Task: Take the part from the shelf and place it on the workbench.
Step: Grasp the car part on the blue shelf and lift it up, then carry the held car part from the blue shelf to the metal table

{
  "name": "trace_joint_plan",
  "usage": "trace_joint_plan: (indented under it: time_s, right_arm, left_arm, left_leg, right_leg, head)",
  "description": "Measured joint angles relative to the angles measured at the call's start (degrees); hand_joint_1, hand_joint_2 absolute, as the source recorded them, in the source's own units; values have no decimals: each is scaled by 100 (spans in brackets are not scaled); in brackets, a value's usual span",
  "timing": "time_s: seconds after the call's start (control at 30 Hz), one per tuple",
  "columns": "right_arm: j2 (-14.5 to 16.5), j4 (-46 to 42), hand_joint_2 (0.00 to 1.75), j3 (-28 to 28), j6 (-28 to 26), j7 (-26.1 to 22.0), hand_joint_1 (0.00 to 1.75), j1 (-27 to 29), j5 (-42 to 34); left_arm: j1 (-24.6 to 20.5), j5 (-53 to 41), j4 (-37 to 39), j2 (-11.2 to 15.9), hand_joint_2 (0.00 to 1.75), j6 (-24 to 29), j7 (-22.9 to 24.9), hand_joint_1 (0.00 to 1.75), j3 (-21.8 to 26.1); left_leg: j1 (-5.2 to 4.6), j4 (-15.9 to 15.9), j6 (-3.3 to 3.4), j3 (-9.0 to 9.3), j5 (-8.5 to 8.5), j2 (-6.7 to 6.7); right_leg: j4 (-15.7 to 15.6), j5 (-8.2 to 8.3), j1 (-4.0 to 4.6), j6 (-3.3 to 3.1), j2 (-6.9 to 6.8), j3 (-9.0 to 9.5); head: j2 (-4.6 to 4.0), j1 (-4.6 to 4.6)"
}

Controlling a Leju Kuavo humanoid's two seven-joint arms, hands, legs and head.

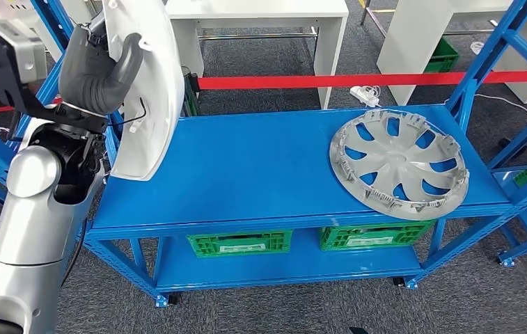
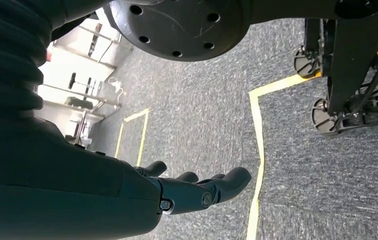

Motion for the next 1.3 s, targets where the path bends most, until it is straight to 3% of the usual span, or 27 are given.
trace_joint_plan:
  time_s: [0.13, 0.2, 0.27, 0.33, 0.37, 0.4, 0.43, 0.5, 0.57, 0.7, 0.73, 0.8, 0.87, 0.9, 0.93, 0.97, 1.03, 1.1, 1.17, 1.23, 1.3]
  right_arm:
    - [5, -1, 175, -64, -11, 0, 0, 1, -25]
    - [6, -1, 175, -89, -27, 0, 0, 1, -34]
    - [6, -1, 175, -109, -36, 0, 0, 0, -42]
    - [6, 0, 175, -127, -36, 0, 0, 3, -43]
    - [6, 0, 175, -138, -35, 0, 0, 4, -44]
    - [6, 0, 175, -149, -36, 0, 0, 5, -44]
    - [5, 0, 175, -160, -36, 0, 0, 6, -44]
    - [4, 0, 175, -177, -35, 0, 0, 1, -45]
    - [9, 0, 175, -190, -36, -4, 0, -8, -52]
    - [25, 1, 175, -226, -48, -20, 0, -13, -108]
    - [31, 2, 175, -250, -62, -20, 0, -13, -147]
    - [45, 2, 175, -322, -100, -17, 0, -12, -241]
    - [68, 3, 175, -406, -134, -17, 0, -9, -342]
    - [83, 3, 175, -447, -148, -17, 0, -7, -386]
    - [103, 4, 175, -486, -161, -17, 0, -5, -424]
    - [123, 7, 175, -526, -174, -17, 0, -2, -453]
    - [177, 12, 175, -593, -216, -17, 0, -1, -498]
    - [225, 17, 175, -649, -279, -17, 0, 0, -531]
    - [264, 20, 175, -687, -331, -17, 0, 7, -540]
    - [285, 22, 175, -714, -351, -38, 0, 16, -519]
    - [286, 24, 175, -728, -342, -53, 0, 21, -476]
  left_arm:
    - [86, -13, -236, 83, 175, -44, 1, 175, 23]
    - [108, -16, -339, 105, 175, -87, -1, 175, 24]
    - [131, -11, -418, 110, 175, -132, -2, 175, 22]
    - [190, 10, -473, 111, 175, -186, 11, 175, 21]
    - [235, 30, -498, 112, 175, -216, 27, 175, 19]
    - [276, 50, -526, 112, 175, -254, 43, 175, 17]
    - [307, 69, -556, 112, 175, -290, 56, 175, 15]
    - [330, 101, -628, 112, 175, -353, 64, 175, 14]
    - [337, 115, -701, 117, 175, -397, 57, 175, 14]
    - [399, 155, -801, 154, 175, -569, 38, 175, 14]
    - [415, 174, -810, 170, 175, -637, 34, 175, 14]
    - [431, 211, -811, 194, 175, -773, 11, 175, 10]
    - [437, 237, -794, 198, 175, -866, -13, 175, -5]
    - [442, 248, -781, 194, 175, -893, -21, 175, -18]
    - [447, 255, -769, 184, 175, -912, -31, 175, -31]
    - [449, 260, -759, 166, 175, -930, -43, 175, -46]
    - [442, 264, -750, 96, 175, -961, -82, 175, -79]
    - [427, 260, -748, 21, 175, -984, -122, 175, -119]
    - [415, 236, -746, -29, 175, -998, -132, 175, -150]
    - [390, 200, -746, -60, 175, -1007, -118, 175, -165]
    - [367, 185, -744, -70, 175, -1008, -113, 175, -171]
  left_leg:
    - [-16, 18, 55, -12, 12, 1]
    - [21, -39, 107, 9, 83, 16]
    - [59, -90, 148, 13, 138, 35]
    - [61, -84, 160, -13, 148, 47]
    - [62, -71, 160, -27, 150, 54]
    - [66, -54, 157, -43, 149, 59]
    - [74, -30, 150, -60, 147, 61]
    - [91, 39, 106, -104, 127, 61]
    - [85, 108, 26, -154, 109, 49]
    - [76, 159, -129, -223, 100, 34]
    - [85, 245, -163, -263, 6, 34]
    - [107, 761, -226, -458, -401, 35]
    - [117, 1451, -263, -675, -782, 35]
    - [118, 1617, -268, -695, -830, 35]
    - [118, 1577, -261, -614, -765, 35]
    - [117, 1325, -244, -427, -616, 34]
    - [106, 517, -194, 95, -366, 25]
    - [72, 42, -149, 360, -295, 9]
    - [46, -1, -89, 308, -239, 6]
    - [69, -41, 6, 236, -122, 32]
    - [94, -68, 84, 107, 28, 55]
  right_leg:
    - [-20, 28, -9, 60, 3, 14]
    - [23, -23, -6, 99, 0, 1]
    - [450, -329, 3, 125, -4, -170]
    - [1223, -722, 4, 148, -3, -480]
    - [1511, -817, -1, 158, -4, -587]
    - [1606, -807, -6, 167, -4, -603]
    - [1481, -700, -15, 174, -6, -513]
    - [769, -421, -39, 193, -20, -102]
    - [252, -293, -30, 155, -11, 183]
    - [150, -262, -25, -30, 9, 165]
    - [131, -231, -31, -77, 4, 148]
    - [111, -162, -34, -146, -4, 85]
    - [113, -91, -28, -164, -6, -11]
    - [115, -52, -25, -163, -6, -60]
    - [116, -13, -25, -157, -5, -109]
    - [117, 27, -24, -147, -2, -152]
    - [119, 109, -22, -106, 4, -222]
    - [101, 197, -26, -33, 6, -250]
    - [49, 299, -30, 54, 9, -254]
    - [85, 230, -29, 116, 15, -312]
    - [522, -252, -27, 151, 9, -472]
  head:
    - [0, 0]
    - [0, 3]
    - [0, 19]
    - [0, 34]
    - [0, 34]
    - [0, 34]
    - [0, 34]
    - [0, 35]
    - [0, 41]
    - [0, 42]
    - [0, 39]
    - [0, 26]
    - [0, 23]
    - [0, 23]
    - [0, 23]
    - [0, 22]
    - [0, 25]
    - [0, 22]
    - [0, 16]
    - [0, 21]
    - [0, 44]
